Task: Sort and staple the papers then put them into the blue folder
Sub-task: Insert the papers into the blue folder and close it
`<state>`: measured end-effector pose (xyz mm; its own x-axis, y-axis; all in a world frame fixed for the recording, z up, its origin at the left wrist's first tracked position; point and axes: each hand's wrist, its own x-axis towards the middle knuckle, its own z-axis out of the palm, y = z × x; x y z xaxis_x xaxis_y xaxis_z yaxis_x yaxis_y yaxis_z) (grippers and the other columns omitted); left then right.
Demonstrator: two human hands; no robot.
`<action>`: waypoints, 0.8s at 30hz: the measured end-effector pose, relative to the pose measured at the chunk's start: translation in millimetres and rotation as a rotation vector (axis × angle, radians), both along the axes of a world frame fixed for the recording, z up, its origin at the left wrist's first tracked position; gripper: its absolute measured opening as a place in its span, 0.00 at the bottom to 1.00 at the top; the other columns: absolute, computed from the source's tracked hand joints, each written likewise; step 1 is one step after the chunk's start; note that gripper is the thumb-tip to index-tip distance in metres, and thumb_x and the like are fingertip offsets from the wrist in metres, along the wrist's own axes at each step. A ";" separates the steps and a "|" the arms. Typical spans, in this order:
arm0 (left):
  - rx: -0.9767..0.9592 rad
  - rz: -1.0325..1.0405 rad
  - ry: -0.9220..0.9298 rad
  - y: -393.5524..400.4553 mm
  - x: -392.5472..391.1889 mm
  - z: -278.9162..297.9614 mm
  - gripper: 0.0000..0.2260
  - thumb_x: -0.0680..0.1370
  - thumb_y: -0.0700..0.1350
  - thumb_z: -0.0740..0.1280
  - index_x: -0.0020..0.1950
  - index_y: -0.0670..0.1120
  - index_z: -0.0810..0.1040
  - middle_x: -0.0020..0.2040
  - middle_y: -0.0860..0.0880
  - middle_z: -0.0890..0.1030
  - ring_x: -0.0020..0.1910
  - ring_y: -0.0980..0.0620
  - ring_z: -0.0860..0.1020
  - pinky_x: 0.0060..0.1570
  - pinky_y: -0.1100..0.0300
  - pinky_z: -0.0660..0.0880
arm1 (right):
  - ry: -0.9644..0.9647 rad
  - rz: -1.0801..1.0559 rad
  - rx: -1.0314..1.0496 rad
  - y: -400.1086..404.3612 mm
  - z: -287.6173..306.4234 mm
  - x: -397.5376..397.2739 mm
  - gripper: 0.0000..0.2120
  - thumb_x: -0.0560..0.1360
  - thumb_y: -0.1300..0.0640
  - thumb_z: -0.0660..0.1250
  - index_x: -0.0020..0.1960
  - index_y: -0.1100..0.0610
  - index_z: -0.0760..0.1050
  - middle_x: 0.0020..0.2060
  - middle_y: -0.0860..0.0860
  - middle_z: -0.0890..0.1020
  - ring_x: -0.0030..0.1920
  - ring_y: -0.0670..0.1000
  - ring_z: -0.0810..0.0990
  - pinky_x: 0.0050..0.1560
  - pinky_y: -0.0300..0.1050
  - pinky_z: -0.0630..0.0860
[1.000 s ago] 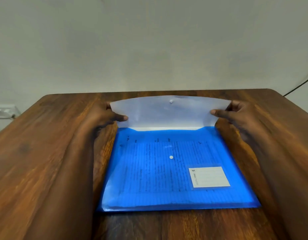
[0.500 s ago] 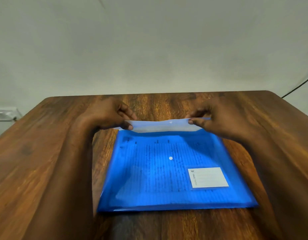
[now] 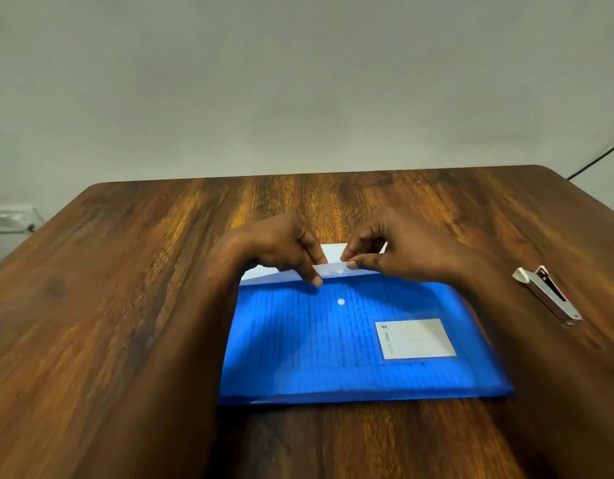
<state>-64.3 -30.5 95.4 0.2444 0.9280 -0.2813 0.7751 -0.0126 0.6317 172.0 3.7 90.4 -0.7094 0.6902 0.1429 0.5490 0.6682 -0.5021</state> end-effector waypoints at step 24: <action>-0.086 -0.037 0.040 7.4 23.7 -20.0 0.04 0.76 0.39 0.77 0.49 0.45 0.89 0.48 0.48 0.88 0.48 0.53 0.84 0.45 0.62 0.80 | -0.259 0.042 -0.130 0.1 -27.5 -15.5 0.06 0.79 0.60 0.72 0.52 0.54 0.88 0.44 0.46 0.88 0.44 0.46 0.84 0.51 0.51 0.84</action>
<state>-40.6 -23.1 75.4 0.2648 0.8904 -0.3702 0.7999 0.0116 0.6000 156.5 3.8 62.9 -0.7388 0.6604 -0.1344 0.6436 0.6323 -0.4312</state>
